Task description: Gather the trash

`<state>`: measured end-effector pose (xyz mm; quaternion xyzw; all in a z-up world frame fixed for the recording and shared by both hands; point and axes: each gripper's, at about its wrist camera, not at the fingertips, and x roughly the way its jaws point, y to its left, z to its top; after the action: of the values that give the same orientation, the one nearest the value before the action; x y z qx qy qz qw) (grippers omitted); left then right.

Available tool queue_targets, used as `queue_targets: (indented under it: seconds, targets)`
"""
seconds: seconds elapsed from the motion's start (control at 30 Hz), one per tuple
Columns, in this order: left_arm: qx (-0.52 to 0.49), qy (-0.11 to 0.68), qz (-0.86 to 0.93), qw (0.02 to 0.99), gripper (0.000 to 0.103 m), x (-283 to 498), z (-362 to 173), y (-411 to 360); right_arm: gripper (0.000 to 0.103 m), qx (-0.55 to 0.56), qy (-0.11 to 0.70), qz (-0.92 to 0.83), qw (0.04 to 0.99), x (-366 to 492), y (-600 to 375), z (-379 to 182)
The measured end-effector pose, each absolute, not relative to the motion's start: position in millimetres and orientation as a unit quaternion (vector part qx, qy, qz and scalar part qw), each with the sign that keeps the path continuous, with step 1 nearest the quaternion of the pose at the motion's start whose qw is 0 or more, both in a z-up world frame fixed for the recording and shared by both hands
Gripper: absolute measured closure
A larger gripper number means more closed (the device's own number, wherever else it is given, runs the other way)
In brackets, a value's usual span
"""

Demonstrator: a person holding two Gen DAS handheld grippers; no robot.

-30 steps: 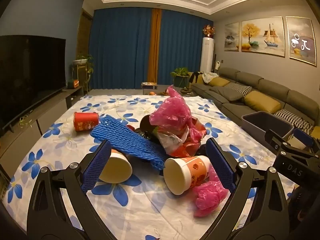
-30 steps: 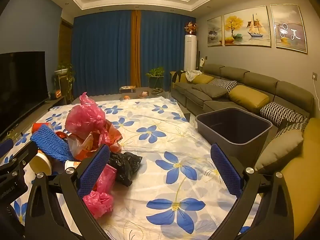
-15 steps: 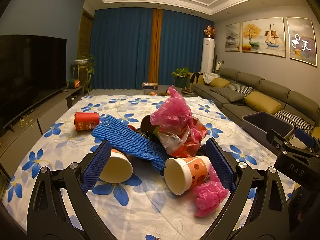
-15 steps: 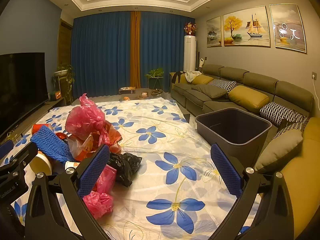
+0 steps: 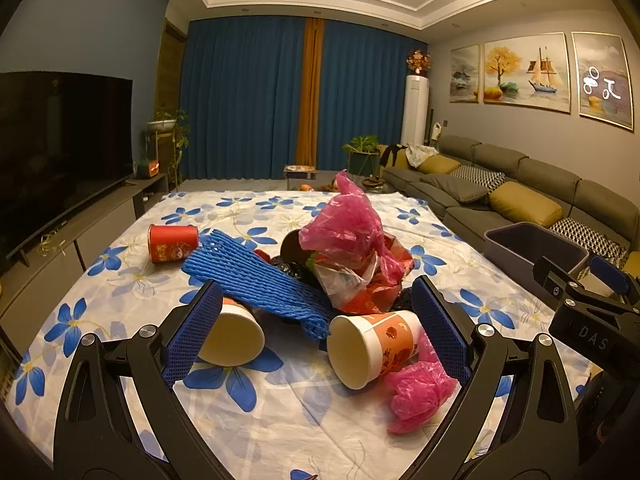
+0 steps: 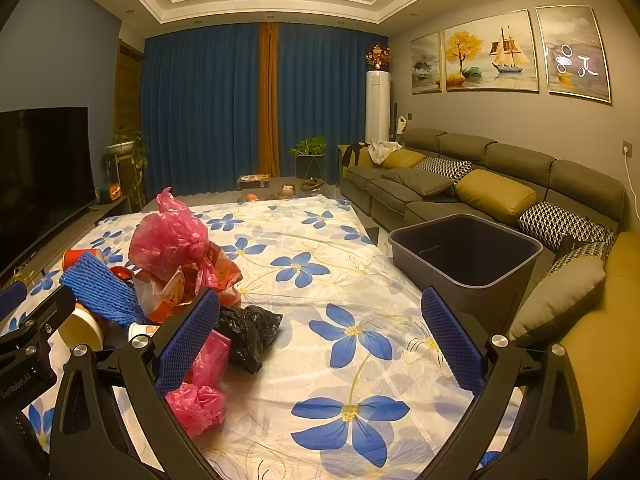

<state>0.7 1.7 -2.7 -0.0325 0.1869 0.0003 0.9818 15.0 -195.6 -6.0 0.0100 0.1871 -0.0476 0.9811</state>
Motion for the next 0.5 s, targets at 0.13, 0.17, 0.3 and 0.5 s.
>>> queue_targets:
  seconds: [0.13,0.17,0.3,0.5]
  targets:
    - [-0.032,0.187,0.000,0.982,0.009,0.8,-2.9,1.0,0.005,0.011,0.187,-0.048,0.981,14.4,-196.1,-5.7]
    - [-0.032,0.187,0.001,0.982,0.009,0.9,-2.9,1.2,0.005,0.011,0.187,-0.048,0.981,14.4,-196.1,-5.7]
    - [-0.031,0.187,0.000,0.982,0.009,0.9,-2.8,1.0,0.005,0.012,0.187,-0.048,0.981,13.8,-197.2,-6.3]
    - [-0.030,0.186,0.002,0.982,0.009,0.7,-2.6,-0.2,0.005,0.013,0.187,-0.048,0.981,13.4,-197.8,-6.2]
